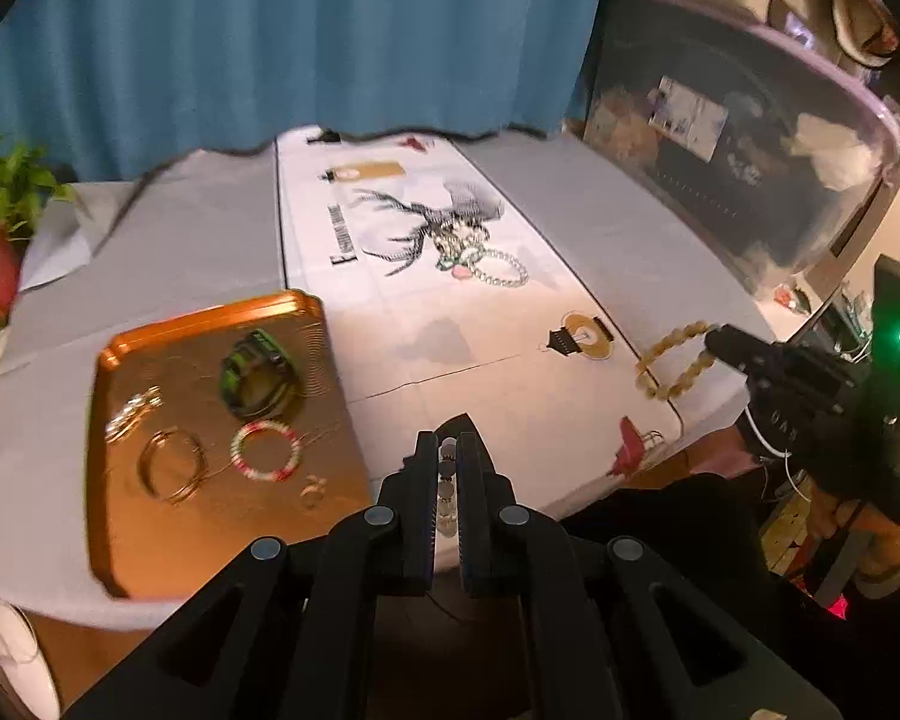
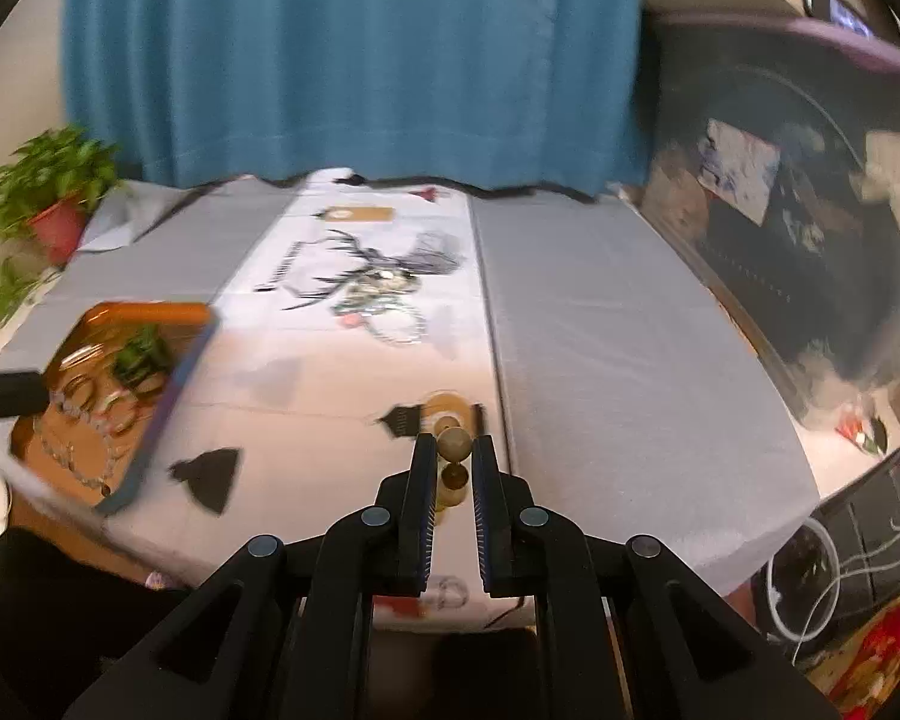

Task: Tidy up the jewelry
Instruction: 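Carry the pearl and amber bead bracelets in both tools over the copper tray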

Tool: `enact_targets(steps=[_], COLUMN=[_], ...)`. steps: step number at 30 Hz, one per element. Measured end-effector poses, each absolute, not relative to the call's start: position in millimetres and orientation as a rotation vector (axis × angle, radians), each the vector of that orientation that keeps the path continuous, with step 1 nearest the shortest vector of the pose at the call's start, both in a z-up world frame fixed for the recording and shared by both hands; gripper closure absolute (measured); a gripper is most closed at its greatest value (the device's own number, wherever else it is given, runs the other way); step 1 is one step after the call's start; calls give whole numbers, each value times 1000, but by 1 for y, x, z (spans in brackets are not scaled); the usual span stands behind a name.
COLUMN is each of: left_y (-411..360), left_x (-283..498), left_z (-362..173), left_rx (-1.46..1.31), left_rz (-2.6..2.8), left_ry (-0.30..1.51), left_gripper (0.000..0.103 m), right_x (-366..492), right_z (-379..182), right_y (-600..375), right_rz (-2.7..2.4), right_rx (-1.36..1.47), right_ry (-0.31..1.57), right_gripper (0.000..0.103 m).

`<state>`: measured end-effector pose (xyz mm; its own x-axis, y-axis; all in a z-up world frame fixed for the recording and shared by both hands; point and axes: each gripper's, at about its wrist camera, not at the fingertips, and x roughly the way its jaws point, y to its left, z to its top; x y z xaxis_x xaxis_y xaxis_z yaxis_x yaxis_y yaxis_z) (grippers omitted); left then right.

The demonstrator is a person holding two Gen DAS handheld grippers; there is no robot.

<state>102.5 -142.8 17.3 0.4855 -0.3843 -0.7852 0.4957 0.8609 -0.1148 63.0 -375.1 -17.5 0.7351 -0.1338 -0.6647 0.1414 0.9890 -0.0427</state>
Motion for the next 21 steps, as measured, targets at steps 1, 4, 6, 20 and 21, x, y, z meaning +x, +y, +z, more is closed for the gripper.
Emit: enact_targets(steps=[1,4,6,20,21], left_y=[-138,-123,-115,-67,-64], left_x=[93,66,50,-35,-39], left_z=[22,30,33,16,15], left_rx=[127,117,108,30,23], left_rz=[-536,-529,-526,-491,-489], left_ry=[908,884,874,872,871], left_gripper=[99,99,99,99,99], right_x=[56,34,19,-79,-83], right_z=[-14,-6,-2,-1,-2], right_y=[-368,-350,-339,-275,-272], right_rz=[-141,-114,-100,48,58], right_rx=[2,-23,-37,-89,-91], right_ry=[723,704,690,692,696], right_gripper=[91,91,91,91,91])
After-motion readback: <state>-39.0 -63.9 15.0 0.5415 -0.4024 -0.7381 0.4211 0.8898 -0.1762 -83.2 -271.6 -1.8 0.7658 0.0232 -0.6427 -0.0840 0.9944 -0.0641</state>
